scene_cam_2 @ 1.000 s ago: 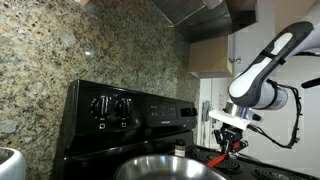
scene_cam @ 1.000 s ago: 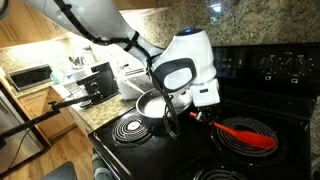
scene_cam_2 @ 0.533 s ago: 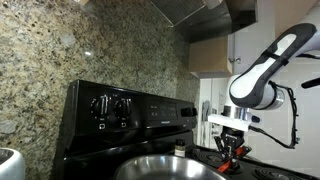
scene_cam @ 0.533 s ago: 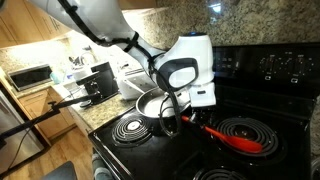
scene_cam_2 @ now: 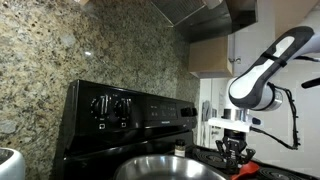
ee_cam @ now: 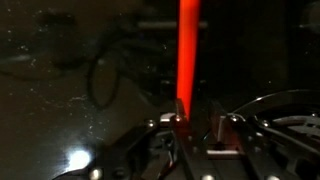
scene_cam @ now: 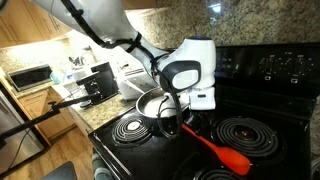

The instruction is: Take the red spoon and mix the content in the pot

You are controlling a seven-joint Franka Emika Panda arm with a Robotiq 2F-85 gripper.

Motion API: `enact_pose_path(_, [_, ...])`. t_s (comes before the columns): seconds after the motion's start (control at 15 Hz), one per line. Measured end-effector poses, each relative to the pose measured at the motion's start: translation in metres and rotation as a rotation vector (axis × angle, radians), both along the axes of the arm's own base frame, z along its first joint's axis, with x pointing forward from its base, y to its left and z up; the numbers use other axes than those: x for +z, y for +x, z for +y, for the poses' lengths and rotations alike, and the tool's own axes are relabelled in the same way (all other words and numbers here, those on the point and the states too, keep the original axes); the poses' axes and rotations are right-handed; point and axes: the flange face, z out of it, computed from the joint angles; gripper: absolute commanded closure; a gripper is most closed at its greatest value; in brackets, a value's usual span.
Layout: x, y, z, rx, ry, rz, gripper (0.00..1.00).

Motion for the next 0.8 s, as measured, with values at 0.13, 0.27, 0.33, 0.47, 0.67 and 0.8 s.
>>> enact_pose_path(0.13, [0.001,0.000,-0.001,-0.006,-0.016,0.005,0.23])
enact_pose_path(0.27, [0.002,0.002,-0.001,-0.010,-0.030,0.006,0.08])
enact_pose_path(0.33, [0.003,0.003,-0.001,-0.010,-0.030,0.003,0.01])
enact_pose_path(0.47, [0.009,0.009,0.005,-0.011,-0.013,-0.018,0.00])
enact_pose_path(0.67, [0.025,0.022,0.027,-0.008,0.110,-0.094,0.00])
enact_pose_path(0.8, [0.042,0.030,0.042,-0.010,0.209,-0.154,0.00])
